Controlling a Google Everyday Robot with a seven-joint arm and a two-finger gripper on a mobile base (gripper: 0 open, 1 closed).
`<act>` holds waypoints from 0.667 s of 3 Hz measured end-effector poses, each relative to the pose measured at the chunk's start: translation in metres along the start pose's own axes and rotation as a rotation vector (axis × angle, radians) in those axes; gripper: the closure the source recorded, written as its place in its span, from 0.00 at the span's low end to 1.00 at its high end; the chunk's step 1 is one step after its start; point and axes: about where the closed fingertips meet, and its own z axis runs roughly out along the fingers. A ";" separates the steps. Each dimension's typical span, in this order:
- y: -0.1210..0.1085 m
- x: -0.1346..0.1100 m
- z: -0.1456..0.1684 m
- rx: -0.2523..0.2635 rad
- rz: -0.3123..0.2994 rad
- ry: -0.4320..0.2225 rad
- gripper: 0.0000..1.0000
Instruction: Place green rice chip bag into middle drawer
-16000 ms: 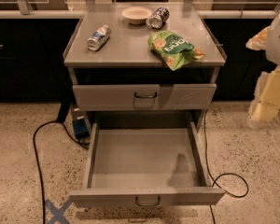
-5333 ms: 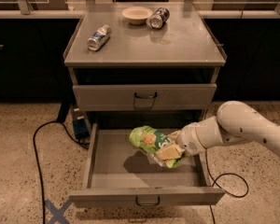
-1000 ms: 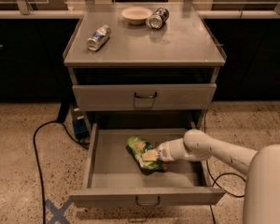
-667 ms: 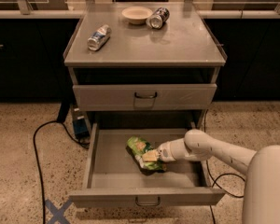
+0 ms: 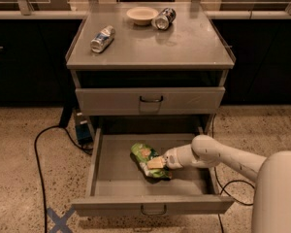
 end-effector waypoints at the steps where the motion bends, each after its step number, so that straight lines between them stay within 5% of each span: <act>1: 0.000 0.000 0.000 0.000 0.000 0.000 0.12; 2: 0.000 0.000 0.000 0.000 0.000 0.000 0.00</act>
Offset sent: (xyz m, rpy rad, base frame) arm 0.0000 0.0000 0.0000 0.0000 0.0000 0.0000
